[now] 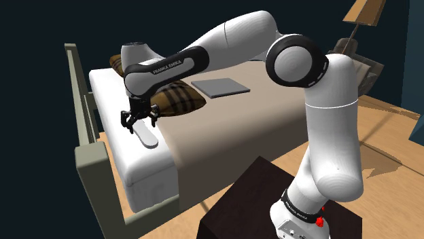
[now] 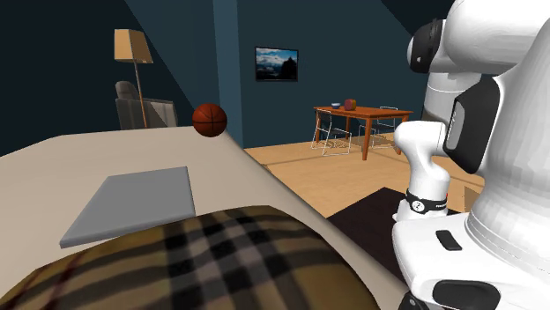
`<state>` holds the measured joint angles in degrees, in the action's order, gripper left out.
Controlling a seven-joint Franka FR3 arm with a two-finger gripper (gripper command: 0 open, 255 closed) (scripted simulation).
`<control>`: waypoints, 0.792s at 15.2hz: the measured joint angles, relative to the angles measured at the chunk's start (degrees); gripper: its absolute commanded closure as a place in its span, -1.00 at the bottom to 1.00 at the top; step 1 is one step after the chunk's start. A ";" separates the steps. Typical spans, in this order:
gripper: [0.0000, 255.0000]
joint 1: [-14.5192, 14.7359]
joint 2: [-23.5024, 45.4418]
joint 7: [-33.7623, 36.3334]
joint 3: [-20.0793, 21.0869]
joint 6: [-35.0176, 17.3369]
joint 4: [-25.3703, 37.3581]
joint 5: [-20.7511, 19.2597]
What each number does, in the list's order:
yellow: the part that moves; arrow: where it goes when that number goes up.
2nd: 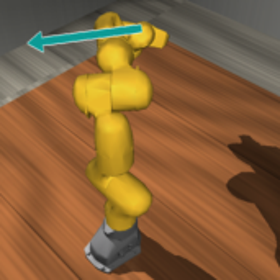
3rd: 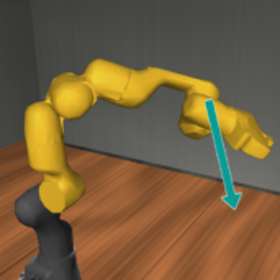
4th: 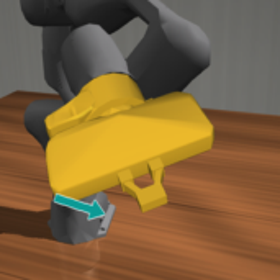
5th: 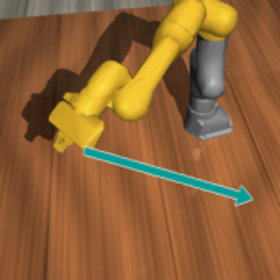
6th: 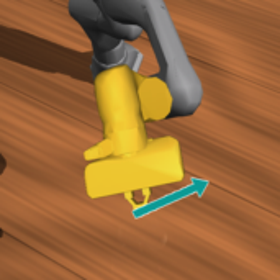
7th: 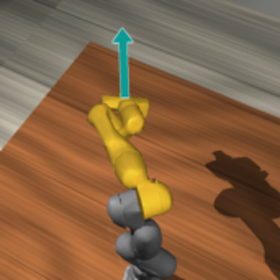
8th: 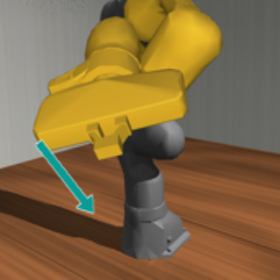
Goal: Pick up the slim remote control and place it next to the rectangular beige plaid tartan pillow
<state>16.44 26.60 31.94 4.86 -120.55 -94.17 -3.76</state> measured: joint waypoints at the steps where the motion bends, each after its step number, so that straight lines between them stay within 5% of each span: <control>1: -1.00 0.01 0.02 0.01 0.00 0.02 0.04 0.00; 6: -1.00 0.06 -2.17 -0.13 0.15 5.51 3.44 0.27; 12: -1.00 0.00 -2.52 -0.21 0.15 6.15 3.64 0.32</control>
